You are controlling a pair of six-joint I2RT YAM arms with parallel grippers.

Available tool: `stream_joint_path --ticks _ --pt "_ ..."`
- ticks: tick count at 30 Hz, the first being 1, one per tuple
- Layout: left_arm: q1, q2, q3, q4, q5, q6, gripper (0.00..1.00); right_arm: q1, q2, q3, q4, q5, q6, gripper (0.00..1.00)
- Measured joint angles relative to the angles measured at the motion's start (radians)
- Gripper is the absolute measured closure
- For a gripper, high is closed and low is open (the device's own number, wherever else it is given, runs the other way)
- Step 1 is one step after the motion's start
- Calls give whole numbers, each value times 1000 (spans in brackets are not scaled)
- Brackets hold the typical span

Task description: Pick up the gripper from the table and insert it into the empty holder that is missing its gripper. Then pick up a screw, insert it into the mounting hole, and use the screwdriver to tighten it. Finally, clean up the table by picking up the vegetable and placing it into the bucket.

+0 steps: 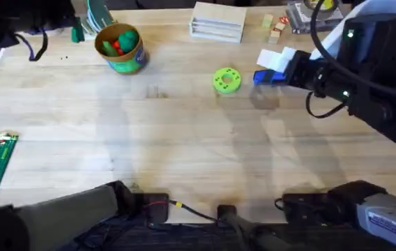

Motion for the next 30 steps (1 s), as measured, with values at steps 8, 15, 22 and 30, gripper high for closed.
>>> stream_joint_path --ticks 8,15,22,30 --pt "-38 143 0 106 11 -317 966 0 5 0 0 0 0 10" --pt "-66 244 0 130 24 -391 966 0 5 0 1 0 0 10" --pt "-65 269 0 152 24 -418 658 0 5 0 4 0 0 10" --pt "-65 269 0 152 43 -431 6 0 5 0 5 20 0 10"
